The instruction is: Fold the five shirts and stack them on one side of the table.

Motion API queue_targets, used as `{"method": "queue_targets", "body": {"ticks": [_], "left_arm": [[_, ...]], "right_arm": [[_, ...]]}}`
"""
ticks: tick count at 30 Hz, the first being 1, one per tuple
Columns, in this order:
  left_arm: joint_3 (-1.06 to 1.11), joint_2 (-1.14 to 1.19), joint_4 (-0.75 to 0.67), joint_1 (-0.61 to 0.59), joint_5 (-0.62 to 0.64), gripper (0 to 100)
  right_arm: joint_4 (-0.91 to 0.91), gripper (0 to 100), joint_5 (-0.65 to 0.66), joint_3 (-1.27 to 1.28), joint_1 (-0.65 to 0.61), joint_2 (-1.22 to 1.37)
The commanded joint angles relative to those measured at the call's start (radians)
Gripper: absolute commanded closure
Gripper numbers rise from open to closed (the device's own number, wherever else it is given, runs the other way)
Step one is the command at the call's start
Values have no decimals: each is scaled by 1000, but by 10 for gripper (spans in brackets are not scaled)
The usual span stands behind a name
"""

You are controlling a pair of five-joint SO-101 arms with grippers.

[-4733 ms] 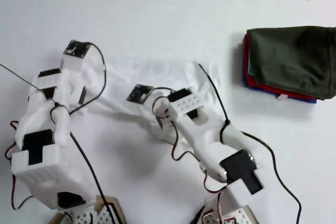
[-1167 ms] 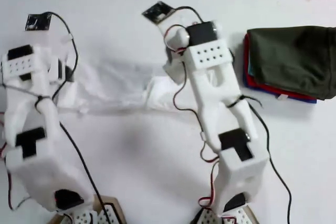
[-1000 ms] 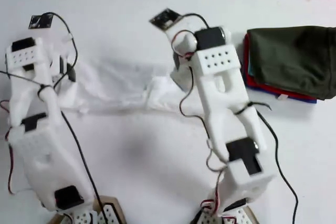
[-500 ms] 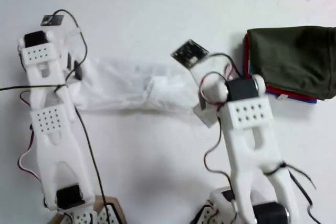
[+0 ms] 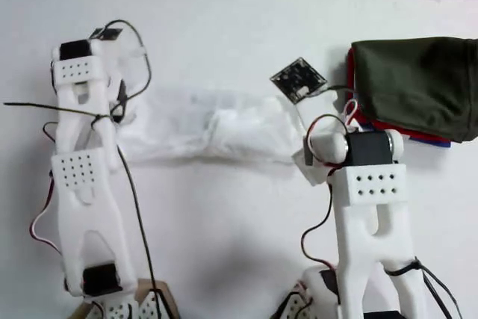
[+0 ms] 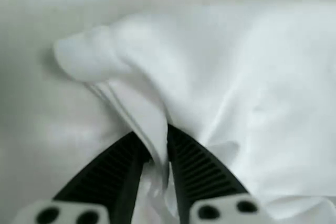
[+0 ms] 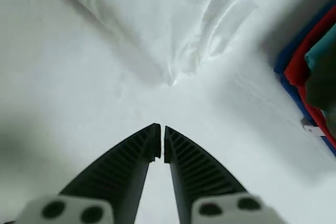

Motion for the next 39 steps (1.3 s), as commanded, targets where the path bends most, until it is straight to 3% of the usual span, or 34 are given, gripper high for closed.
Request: {"method": "queue_targets", "body": {"ticks": [1,12,19,25,30,34,39], "left_arm": [[13,-34,28,-87,-9,975],[130,-276,32,-327,-186,975],[374,-503,32,-304,-247,975],[595,-848,31,-112,-227,975],[731,-1091,29,138,-157,975],[739,-1135,21,339,-72,975],[728,-1076,-100,500,-29,975]], "right_arm": [[-19,980,8,-3,21,-38],[-142,980,8,190,21,-47],[-409,980,8,465,22,-47],[-615,980,2,663,45,-47],[-728,980,0,723,236,-42],[-829,980,6,792,369,-38],[-875,980,3,850,387,-47]]}}
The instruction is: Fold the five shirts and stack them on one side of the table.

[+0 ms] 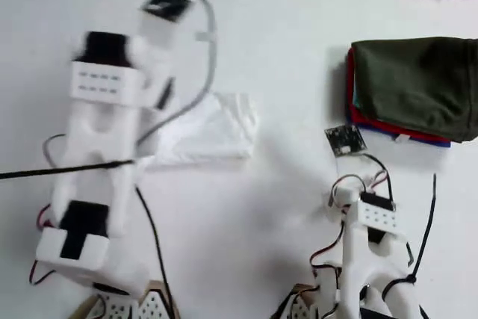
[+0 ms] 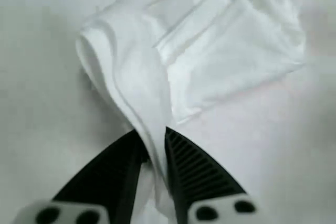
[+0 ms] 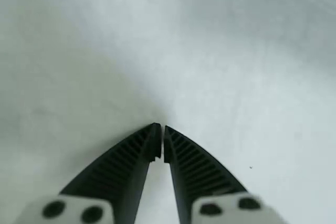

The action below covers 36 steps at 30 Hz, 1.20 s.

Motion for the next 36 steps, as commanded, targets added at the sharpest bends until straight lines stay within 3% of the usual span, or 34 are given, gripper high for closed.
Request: {"method": "queue_targets", "body": {"ticks": [1,10,13,16,22,25,28,36], "left_arm": [[-15,26,-100,101,18,975],[-154,327,-198,201,20,969],[-246,416,-186,222,20,889],[-357,471,-138,222,21,769],[-642,477,68,190,20,792],[-602,486,60,124,11,843],[-473,506,57,117,2,975],[-272,580,-66,222,-15,973]], "right_arm": [[-27,980,3,5,16,-39],[-27,980,2,9,2,-35],[-27,980,2,9,1,-33],[-27,980,5,9,1,-31],[-27,980,6,9,1,-31],[-27,980,6,9,1,-33],[-27,980,6,9,2,-33],[-27,980,3,9,8,-38]]}}
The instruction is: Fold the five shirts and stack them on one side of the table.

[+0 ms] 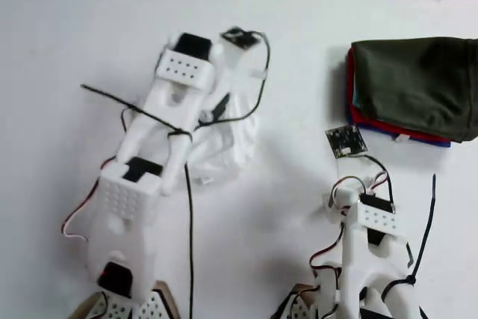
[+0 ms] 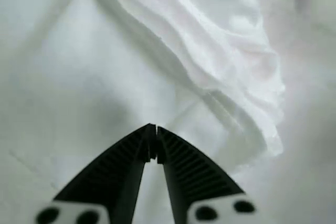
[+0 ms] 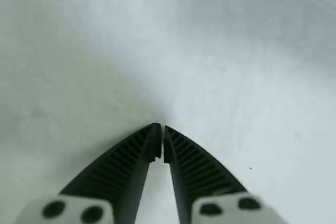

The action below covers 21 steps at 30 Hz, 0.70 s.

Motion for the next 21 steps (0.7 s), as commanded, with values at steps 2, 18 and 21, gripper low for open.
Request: {"method": "queue_targets", "body": {"ticks": [2,18,21], "left_arm": [[4,18,-69,103,37,973],[-257,118,-57,195,52,952],[-394,124,28,164,52,889]], "right_arm": [[-13,980,5,-2,7,-36],[-15,980,3,-2,7,-36],[-15,980,3,-2,7,-36]]}}
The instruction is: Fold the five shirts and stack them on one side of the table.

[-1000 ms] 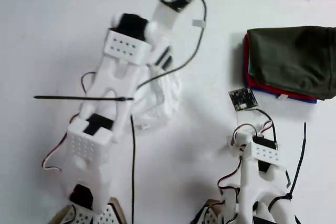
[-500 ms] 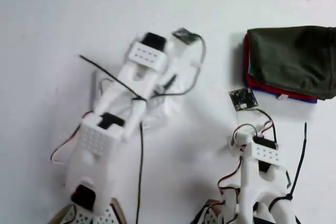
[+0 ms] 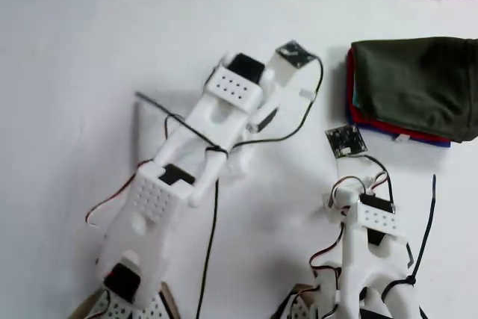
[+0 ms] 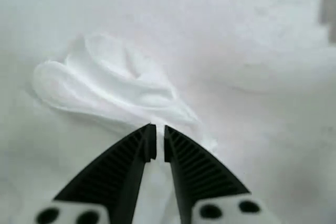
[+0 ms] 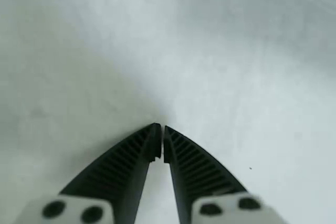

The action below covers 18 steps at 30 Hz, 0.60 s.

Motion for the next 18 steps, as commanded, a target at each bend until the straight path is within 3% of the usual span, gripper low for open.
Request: {"method": "queue_targets", "body": {"ticks": [1,9,18], "left_arm": [[-174,-6,80,-49,3,875],[-205,133,-18,-233,3,858],[-206,218,-140,-160,5,858]], "right_arm": [[-15,980,3,-2,7,-33],[-15,980,3,-2,7,-33],[-15,980,3,-2,7,-33]]}}
